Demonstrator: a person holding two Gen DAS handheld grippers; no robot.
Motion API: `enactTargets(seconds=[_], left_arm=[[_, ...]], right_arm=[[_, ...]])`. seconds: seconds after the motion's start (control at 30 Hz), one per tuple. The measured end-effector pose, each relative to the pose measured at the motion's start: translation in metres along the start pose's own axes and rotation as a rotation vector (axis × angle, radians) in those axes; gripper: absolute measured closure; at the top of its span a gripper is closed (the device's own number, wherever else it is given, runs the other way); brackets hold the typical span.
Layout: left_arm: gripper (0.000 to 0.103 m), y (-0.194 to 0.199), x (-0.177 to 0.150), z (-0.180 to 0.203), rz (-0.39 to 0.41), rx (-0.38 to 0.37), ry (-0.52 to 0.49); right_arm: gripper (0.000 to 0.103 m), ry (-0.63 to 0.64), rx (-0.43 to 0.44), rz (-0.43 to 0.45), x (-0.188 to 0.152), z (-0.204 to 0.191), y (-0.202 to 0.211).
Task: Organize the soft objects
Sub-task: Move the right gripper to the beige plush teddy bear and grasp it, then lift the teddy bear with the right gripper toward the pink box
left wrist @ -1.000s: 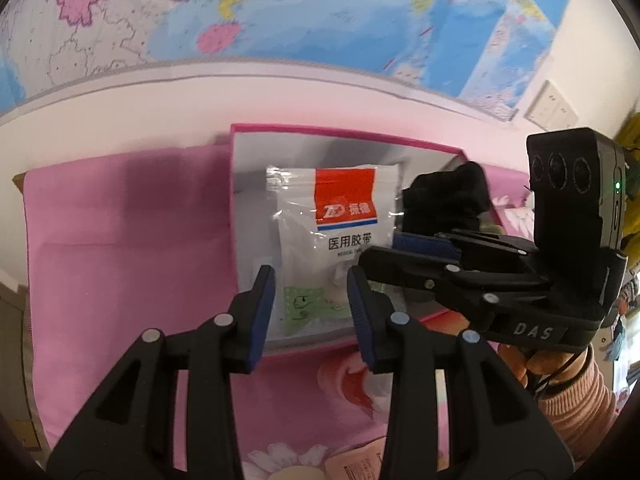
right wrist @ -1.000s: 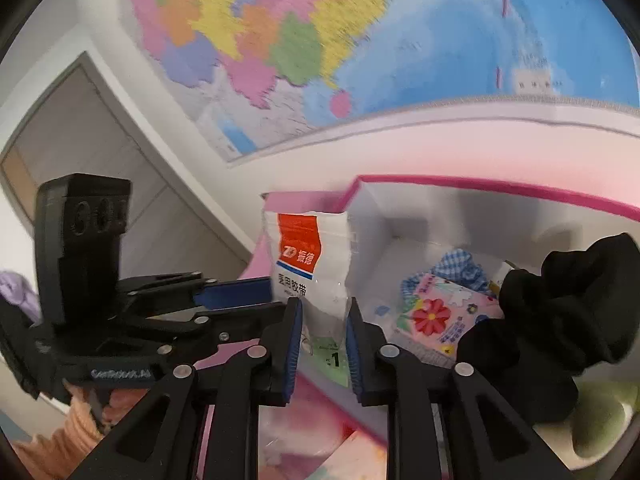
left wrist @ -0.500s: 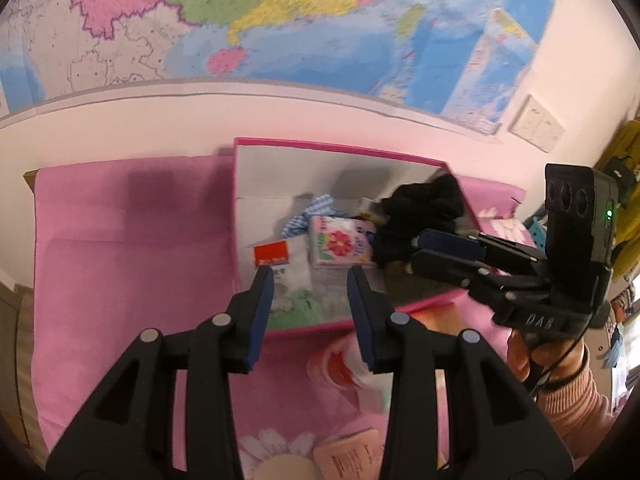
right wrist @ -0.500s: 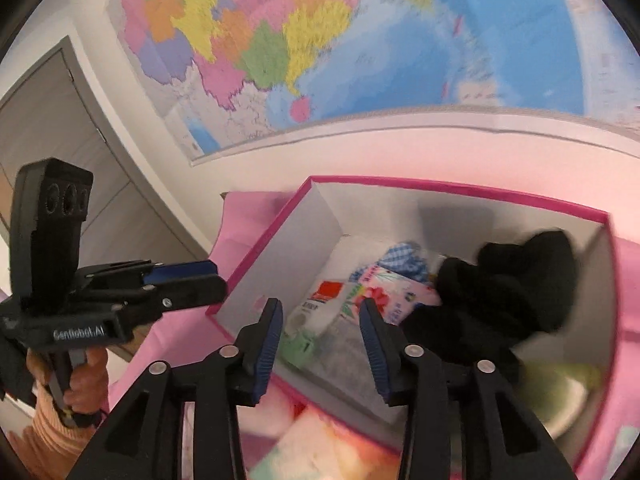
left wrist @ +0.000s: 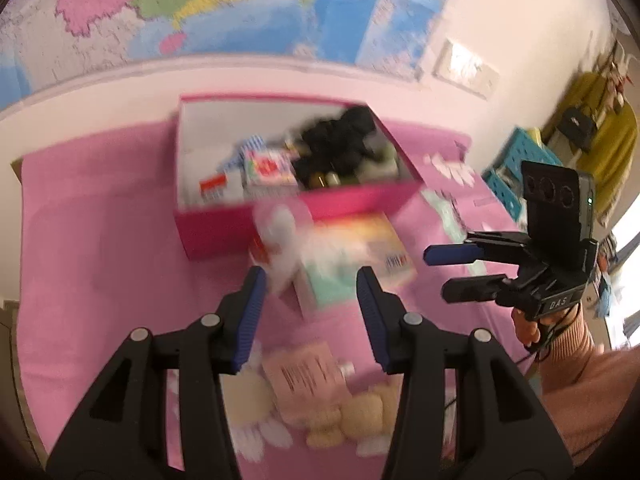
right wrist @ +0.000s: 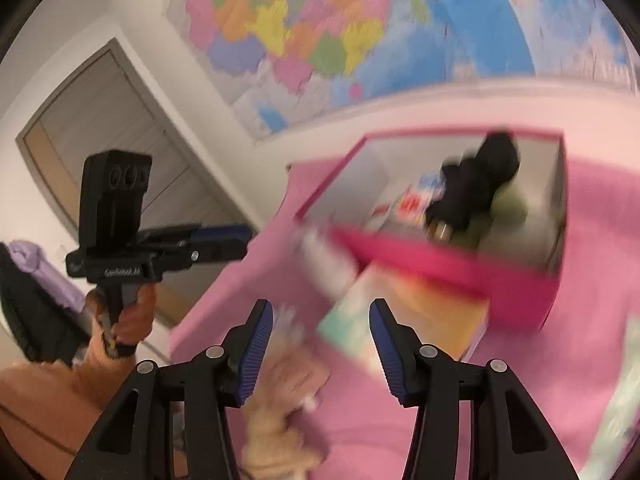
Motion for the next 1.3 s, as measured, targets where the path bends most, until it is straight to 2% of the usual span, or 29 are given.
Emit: enactTargets(seconds=[0.23, 0.4, 0.67, 0.77, 0.83, 0.9, 0.97, 1.17, 1.3], left_arm=[[0.054, -0.017, -0.056, 0.023, -0.099, 0.010, -0.045], [0.054, -0.030, -0.077, 0.029, -0.160, 0.000, -0.046], [0.054, -0.045, -0.092, 0.031, -0.194, 0.004, -0.027], [0.054, -0.049, -0.095, 0.032, -0.203, -0.003, -0.022], [0.054, -0.051, -0.097, 0.032, -0.208, -0.007, -0.017], [0.054, -0.053, -0.098, 0.033, -0.212, -0.010, -0.013], [0.054, -0.055, -0.100, 0.035, -0.215, -0.010, -0.014], [0.054, -0.060, -0.101, 0.047, -0.220, -0.007, -0.047], [0.054, -0.066, -0.101, 0.054, -0.230, -0.009, -0.072]], right_arm=[[0.051, -0.043, 0.059, -0.165, -0.065, -0.014, -0.024], [0.050, -0.088, 0.068, -0.251, -0.103, -0.021, -0.037], [0.036, -0.128, 0.064, -0.281, -0.122, -0.038, -0.052], [0.035, -0.131, 0.045, -0.270, -0.119, -0.039, -0.058], [0.039, -0.144, 0.033, -0.264, -0.119, -0.035, -0.061], [0.057, -0.147, 0.010, -0.262, -0.119, -0.030, -0.063], [0.067, -0.154, 0.020, -0.248, -0.117, -0.026, -0.062], [0.074, -0.131, -0.033, -0.195, -0.110, -0.014, -0.046], [0.075, -0.137, -0.056, -0.167, -0.109, -0.004, -0.032]])
Point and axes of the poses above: each gripper's, at about its wrist camera, not at the fingertips, and y roughly against the way its jaws point, z to its right, x to its top, the point moved 3 cm from there along -y, roughly the way its jaws point, and after that the axes turned 3 degrees about -z, right-handed, at the moved point
